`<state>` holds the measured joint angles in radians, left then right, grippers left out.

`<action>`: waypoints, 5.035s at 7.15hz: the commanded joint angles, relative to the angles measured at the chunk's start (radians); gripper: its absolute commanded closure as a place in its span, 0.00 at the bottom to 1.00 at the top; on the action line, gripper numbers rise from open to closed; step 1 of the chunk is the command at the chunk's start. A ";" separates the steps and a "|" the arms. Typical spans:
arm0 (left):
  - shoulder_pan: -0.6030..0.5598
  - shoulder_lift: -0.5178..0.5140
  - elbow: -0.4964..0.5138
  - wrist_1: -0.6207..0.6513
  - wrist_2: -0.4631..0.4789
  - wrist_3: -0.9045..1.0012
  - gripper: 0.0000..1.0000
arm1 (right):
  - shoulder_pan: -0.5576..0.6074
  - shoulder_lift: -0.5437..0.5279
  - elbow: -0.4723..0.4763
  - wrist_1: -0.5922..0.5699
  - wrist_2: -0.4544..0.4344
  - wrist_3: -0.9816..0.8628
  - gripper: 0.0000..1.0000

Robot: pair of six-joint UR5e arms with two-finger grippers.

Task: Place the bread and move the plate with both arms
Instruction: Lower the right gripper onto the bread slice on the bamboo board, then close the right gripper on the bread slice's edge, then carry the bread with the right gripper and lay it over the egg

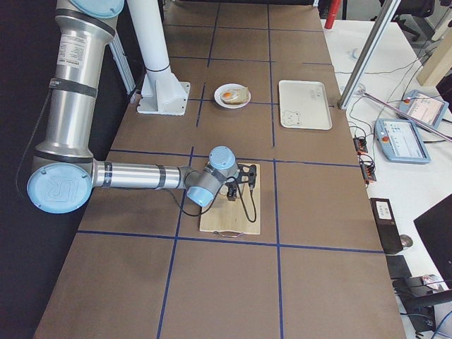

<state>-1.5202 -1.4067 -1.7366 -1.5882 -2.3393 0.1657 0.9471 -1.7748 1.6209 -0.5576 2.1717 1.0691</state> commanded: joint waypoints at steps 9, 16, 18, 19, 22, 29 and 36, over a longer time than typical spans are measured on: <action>0.001 0.000 0.000 -0.001 0.000 0.002 0.00 | -0.021 -0.035 -0.012 0.005 0.002 -0.001 0.28; 0.000 0.000 0.000 0.000 0.000 -0.002 0.00 | -0.022 -0.040 0.010 0.008 0.011 0.002 1.00; 0.000 0.000 0.000 -0.001 -0.002 -0.002 0.00 | -0.021 -0.043 0.077 0.007 0.083 0.003 1.00; 0.000 0.000 0.000 -0.001 -0.002 -0.002 0.00 | 0.010 -0.028 0.097 0.005 0.147 0.006 1.00; 0.000 0.000 -0.001 -0.001 -0.002 -0.002 0.00 | 0.009 0.198 0.122 -0.071 0.187 0.136 1.00; 0.000 0.000 -0.004 -0.001 -0.005 -0.003 0.00 | -0.344 0.702 0.025 -0.213 -0.142 0.275 1.00; 0.000 0.000 -0.003 -0.001 -0.005 -0.003 0.00 | -0.482 0.706 -0.021 -0.206 -0.305 0.338 1.00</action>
<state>-1.5200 -1.4067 -1.7408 -1.5892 -2.3446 0.1626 0.4697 -1.0572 1.5992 -0.7667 1.8708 1.4052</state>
